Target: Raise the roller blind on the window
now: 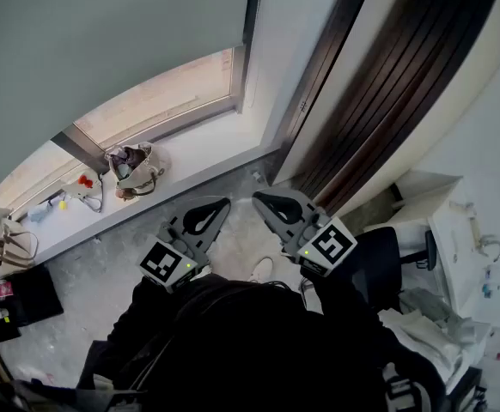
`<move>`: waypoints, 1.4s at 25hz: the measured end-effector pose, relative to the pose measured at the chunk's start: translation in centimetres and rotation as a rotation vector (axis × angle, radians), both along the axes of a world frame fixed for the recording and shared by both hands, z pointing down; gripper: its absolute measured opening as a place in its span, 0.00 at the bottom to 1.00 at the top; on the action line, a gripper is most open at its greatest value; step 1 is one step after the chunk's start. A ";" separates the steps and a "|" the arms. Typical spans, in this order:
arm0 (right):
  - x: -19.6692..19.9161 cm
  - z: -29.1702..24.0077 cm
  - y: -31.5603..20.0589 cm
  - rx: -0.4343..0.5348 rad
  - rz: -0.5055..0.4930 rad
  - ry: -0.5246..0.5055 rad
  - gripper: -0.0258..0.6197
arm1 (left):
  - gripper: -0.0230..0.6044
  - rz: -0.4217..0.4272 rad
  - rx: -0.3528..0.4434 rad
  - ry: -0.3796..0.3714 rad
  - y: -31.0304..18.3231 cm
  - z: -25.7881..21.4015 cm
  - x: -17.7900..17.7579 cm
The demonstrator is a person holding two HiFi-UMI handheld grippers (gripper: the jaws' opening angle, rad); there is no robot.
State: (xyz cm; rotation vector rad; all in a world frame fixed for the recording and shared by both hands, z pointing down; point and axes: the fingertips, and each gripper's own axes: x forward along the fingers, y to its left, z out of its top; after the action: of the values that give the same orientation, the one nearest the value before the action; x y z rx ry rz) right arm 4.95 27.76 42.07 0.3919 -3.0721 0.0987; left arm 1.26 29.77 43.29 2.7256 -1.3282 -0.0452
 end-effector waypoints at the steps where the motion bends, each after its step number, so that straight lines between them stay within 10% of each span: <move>1: 0.0 0.1 0.1 -0.002 -0.001 0.003 0.05 | 0.05 -0.004 -0.005 0.001 0.2 0.0 0.0; 35: 10.8 0.5 -1.9 -0.011 -0.126 -0.056 0.05 | 0.05 -0.124 -0.027 0.008 -2.0 1.1 11.9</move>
State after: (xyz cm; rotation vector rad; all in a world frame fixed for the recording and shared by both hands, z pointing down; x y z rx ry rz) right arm 15.71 25.86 42.54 0.1975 -3.1401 0.1247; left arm 13.11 27.74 44.43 2.6150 -1.4828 -0.0484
